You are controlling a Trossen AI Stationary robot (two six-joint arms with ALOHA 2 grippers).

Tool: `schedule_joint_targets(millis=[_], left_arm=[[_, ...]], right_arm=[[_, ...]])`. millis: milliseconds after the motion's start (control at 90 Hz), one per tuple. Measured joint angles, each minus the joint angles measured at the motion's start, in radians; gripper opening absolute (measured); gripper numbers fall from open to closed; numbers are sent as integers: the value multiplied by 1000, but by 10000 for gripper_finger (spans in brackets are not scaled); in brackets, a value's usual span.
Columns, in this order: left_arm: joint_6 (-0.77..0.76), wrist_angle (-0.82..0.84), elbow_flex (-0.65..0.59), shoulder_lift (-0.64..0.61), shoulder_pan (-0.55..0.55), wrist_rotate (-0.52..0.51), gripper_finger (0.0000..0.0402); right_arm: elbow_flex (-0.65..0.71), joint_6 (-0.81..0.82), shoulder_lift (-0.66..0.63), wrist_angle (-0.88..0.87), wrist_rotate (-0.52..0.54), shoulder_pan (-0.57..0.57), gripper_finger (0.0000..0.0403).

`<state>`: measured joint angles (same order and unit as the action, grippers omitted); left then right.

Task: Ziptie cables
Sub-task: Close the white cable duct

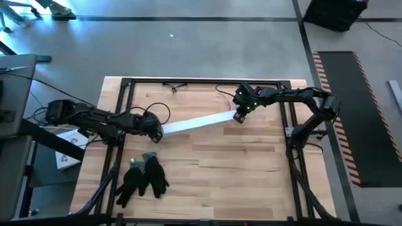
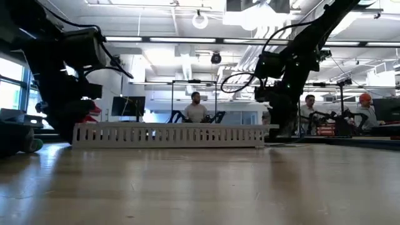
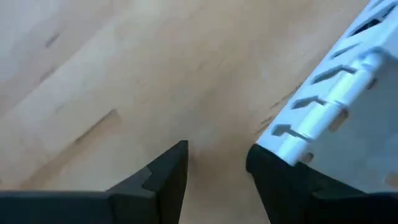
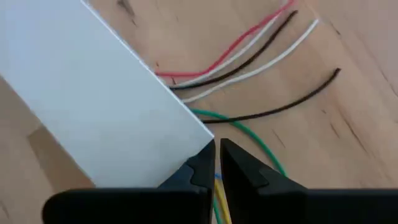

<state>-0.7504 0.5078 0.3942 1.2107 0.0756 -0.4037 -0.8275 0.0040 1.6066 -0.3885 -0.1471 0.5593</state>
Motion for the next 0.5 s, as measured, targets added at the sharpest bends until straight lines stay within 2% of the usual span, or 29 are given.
schedule_joint_targets(millis=[222,500], left_arm=[[-4,-38,-4,16,-3,-65,143],[12,-71,-5,20,-2,-81,108]], right_arm=[[0,23,0,16,16,-30,11],[0,25,0,42,39,-38,11]])
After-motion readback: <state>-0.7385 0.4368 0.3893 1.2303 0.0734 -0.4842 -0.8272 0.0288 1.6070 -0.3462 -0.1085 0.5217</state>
